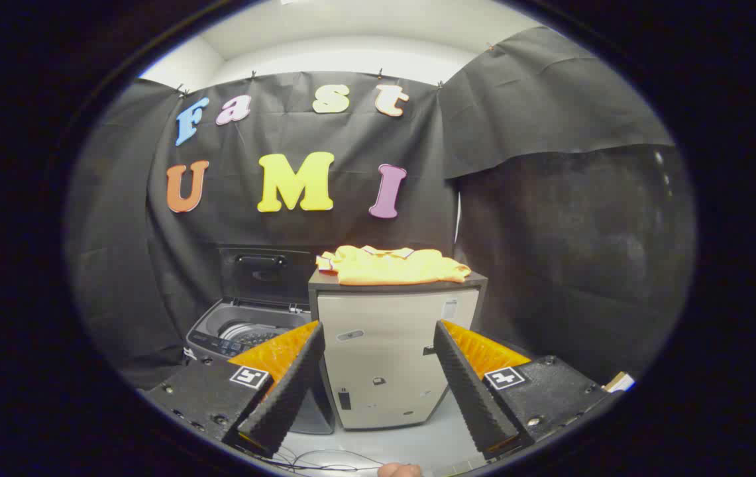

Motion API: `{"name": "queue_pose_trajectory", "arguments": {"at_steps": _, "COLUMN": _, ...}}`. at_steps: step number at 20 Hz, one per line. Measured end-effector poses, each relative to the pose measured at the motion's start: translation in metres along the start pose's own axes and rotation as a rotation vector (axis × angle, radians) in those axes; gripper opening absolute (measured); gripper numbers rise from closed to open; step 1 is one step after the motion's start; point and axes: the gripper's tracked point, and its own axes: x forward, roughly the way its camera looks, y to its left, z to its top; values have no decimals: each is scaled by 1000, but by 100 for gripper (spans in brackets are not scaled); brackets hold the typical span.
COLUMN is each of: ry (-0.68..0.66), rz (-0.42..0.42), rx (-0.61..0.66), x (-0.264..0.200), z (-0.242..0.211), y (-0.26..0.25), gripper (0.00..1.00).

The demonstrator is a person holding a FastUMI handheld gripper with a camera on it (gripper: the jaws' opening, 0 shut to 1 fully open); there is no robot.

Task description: Put the clothes into the washing machine and then close the washing machine lid.

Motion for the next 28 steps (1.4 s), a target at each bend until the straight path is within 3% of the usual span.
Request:
{"name": "queue_pose_trajectory", "arguments": {"at_steps": 18, "ry": 9, "rz": -21, "rx": 28, "x": 7, "z": 16, "y": 7, "gripper": 100}}
{"name": "queue_pose_trajectory", "arguments": {"at_steps": 28, "ry": -51, "rz": -7, "rx": 47, "x": 68, "z": 91, "y": -3, "gripper": 100}}
